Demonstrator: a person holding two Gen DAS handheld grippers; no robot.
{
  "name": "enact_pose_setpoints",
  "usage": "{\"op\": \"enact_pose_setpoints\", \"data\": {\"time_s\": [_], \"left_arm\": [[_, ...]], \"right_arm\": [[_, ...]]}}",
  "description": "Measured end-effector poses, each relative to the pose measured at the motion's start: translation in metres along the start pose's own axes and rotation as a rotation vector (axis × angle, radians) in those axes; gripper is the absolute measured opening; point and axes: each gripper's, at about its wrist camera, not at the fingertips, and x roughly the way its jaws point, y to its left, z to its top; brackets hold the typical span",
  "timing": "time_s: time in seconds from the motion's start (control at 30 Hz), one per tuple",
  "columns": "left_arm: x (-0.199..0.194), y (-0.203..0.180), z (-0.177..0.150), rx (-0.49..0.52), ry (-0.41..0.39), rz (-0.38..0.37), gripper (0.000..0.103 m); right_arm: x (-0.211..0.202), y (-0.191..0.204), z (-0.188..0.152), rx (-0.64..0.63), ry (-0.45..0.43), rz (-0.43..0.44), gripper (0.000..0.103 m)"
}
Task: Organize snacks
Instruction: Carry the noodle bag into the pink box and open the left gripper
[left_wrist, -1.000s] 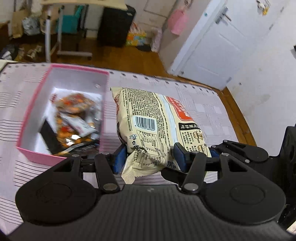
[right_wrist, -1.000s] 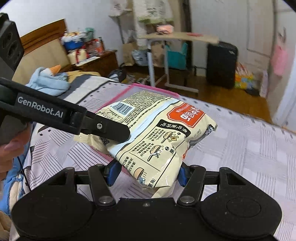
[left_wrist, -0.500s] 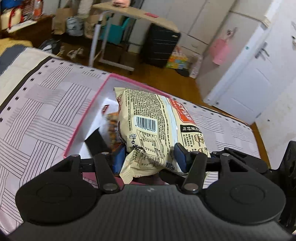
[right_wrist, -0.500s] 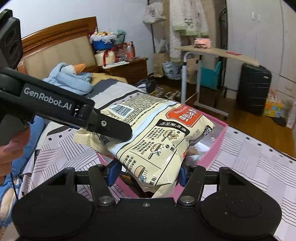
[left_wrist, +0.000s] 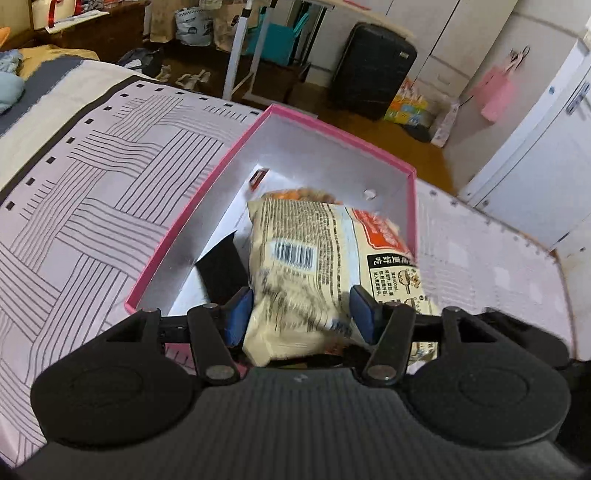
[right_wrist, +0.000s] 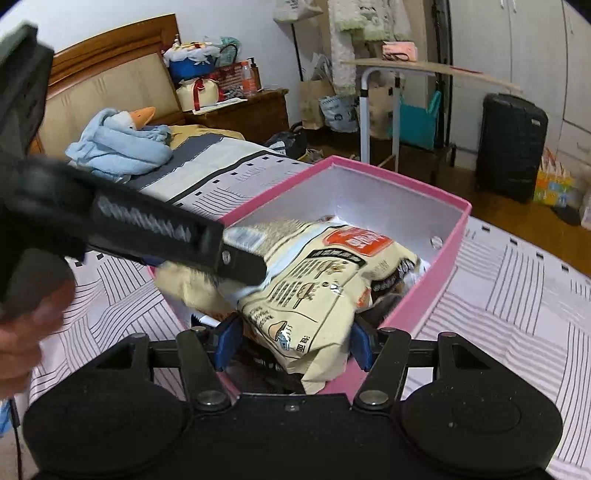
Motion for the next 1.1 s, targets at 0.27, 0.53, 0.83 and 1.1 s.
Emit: {"op": "enact_pose_setpoints", "data": {"time_s": [0.27, 0.53, 0.83, 1.1], "left_arm": [[-0.001, -0.018, -0.006, 0.074, -0.050, 0.126, 0.052], [0.001, -0.023, -0.006, 0.058, -0.060, 0.170, 0.051], [0.027, -0.018, -0.001, 0.042, -0.030, 0.212, 0.049], [0.012, -0.020, -0.002, 0.063, -0.034, 0.169, 0.049]], "right_arm": [[-0.031, 0.012, -0.010, -0.062, -0.078, -0.016, 0.055], [-0.009, -0.014, -0.011, 0.035, -0.062, -0.021, 0.030], [0.024, 0.009, -0.002, -0.069, 0.004, -0.085, 0.029], [-0.010, 0.005, -0.015, 0.004, -0.036, -0.067, 0.029]]}}
